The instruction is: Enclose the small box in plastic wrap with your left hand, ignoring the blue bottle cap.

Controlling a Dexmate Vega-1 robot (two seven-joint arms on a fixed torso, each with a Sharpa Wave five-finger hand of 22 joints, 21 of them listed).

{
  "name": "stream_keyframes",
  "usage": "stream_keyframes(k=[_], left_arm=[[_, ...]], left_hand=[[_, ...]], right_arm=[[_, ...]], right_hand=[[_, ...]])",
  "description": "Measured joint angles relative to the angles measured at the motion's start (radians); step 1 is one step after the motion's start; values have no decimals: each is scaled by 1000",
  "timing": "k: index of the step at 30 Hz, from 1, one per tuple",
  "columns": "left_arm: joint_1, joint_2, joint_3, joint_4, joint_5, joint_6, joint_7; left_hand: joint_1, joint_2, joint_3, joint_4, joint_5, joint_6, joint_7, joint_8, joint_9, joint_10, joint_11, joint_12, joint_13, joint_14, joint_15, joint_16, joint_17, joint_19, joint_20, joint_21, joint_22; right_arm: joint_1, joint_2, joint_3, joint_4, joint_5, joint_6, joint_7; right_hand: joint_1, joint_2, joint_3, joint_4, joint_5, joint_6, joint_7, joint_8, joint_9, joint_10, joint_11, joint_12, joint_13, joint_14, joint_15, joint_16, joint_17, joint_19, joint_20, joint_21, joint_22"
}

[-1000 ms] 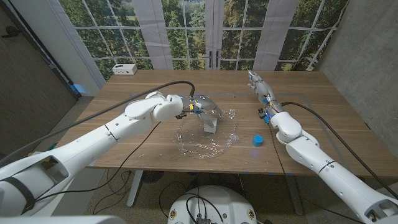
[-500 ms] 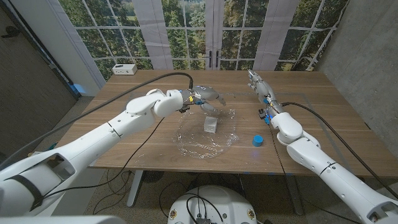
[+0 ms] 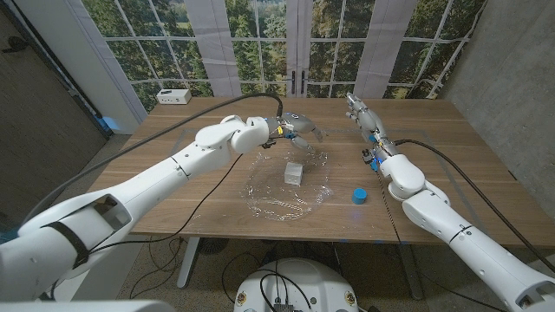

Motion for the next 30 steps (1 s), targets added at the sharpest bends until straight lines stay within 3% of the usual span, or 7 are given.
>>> stream_keyframes(k=[14, 30], left_arm=[[-112, -94, 105, 153, 30, 9, -43], [-194, -171, 192, 288, 23, 12, -50]], left_hand=[[0, 0, 0, 0, 0, -6, 6, -13, 0, -15, 14, -5, 3, -15, 4, -7, -1, 0, 0, -15, 3], [0, 0, 0, 0, 0, -4, 10, -13, 0, -15, 14, -13, 3, -26, 4, -7, -6, 0, 0, -22, 3]], right_arm=[[-2, -6, 10, 11, 5, 14, 13], [5, -6, 17, 44, 22, 36, 33]], right_hand=[[0, 0, -4, -4, 0, 4, -4, 0, 0, 0, 0, 0, 0, 0, 0, 0, 0, 0, 0, 0, 0], [0, 0, -4, -4, 0, 4, -4, 0, 0, 0, 0, 0, 0, 0, 0, 0, 0, 0, 0, 0, 0]])
